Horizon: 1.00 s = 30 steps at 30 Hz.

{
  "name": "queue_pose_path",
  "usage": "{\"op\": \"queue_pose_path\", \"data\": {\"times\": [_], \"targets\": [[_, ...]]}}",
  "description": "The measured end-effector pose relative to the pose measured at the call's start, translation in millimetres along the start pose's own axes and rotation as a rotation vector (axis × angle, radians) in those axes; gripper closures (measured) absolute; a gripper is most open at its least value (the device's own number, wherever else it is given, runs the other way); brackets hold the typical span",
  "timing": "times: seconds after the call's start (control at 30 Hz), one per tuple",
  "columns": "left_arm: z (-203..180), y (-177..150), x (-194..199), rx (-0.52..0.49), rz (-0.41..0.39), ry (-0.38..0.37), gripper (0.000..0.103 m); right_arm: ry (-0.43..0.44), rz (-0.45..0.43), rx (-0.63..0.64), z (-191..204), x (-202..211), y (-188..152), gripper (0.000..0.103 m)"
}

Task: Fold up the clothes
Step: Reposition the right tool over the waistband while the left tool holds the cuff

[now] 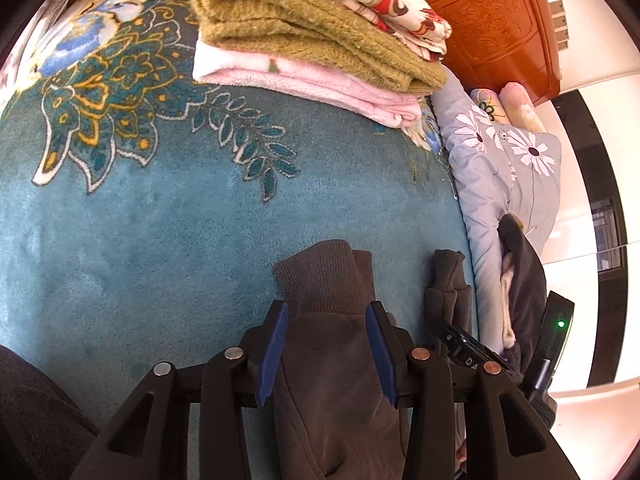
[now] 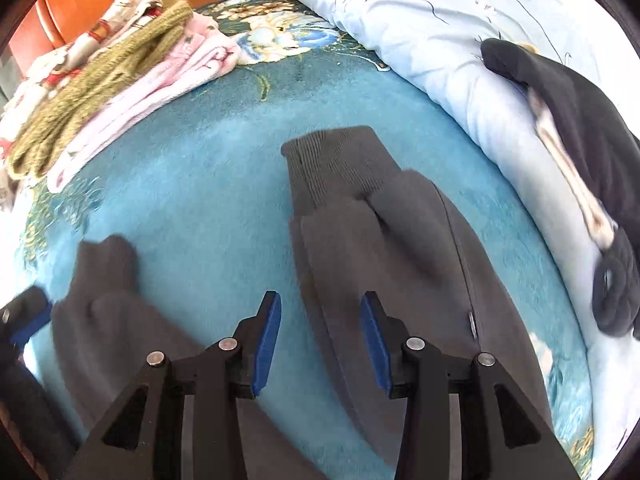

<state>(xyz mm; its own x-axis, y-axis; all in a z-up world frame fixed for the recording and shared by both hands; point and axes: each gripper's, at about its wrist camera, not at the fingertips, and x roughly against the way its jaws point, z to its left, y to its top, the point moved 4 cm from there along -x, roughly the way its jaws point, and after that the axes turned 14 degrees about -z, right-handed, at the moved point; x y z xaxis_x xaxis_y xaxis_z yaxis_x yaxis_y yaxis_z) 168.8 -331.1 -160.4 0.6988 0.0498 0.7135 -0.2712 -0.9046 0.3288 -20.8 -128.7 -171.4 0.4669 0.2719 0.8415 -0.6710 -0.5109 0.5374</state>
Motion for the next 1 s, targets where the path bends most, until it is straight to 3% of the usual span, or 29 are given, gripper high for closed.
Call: {"op": "queue_pose_path", "data": {"times": [0.1, 0.27, 0.43, 0.53, 0.67, 0.8, 0.87, 1.0], "targets": [[8, -2, -7, 0.055, 0.038, -0.003, 0.057, -0.036, 0.033, -0.004, 4, -19, 6, 0.060], [15, -4, -14, 0.117, 0.080, -0.026, 0.052, 0.115, 0.044, -0.083, 11, -18, 8, 0.059], [20, -10, -25, 0.193, 0.155, -0.055, 0.050, 0.149, -0.047, -0.122, -11, 39, -2, 0.059], [20, -14, -28, 0.232, 0.196, -0.089, 0.050, 0.125, -0.066, -0.171, -44, 83, -33, 0.057], [16, -14, -23, 0.247, 0.212, -0.127, 0.050, -0.015, -0.008, -0.331, -116, 159, -116, 0.055], [12, -14, -17, 0.265, 0.230, -0.180, 0.048, -0.230, 0.090, -0.684, -186, 247, -249, 0.054], [11, -14, -16, 0.256, 0.251, -0.190, 0.047, -0.337, 0.112, -0.906, -201, 297, -323, 0.053], [5, -12, -11, 0.201, 0.281, -0.192, 0.047, -0.408, 0.075, -1.280, -181, 362, -445, 0.048]]}}
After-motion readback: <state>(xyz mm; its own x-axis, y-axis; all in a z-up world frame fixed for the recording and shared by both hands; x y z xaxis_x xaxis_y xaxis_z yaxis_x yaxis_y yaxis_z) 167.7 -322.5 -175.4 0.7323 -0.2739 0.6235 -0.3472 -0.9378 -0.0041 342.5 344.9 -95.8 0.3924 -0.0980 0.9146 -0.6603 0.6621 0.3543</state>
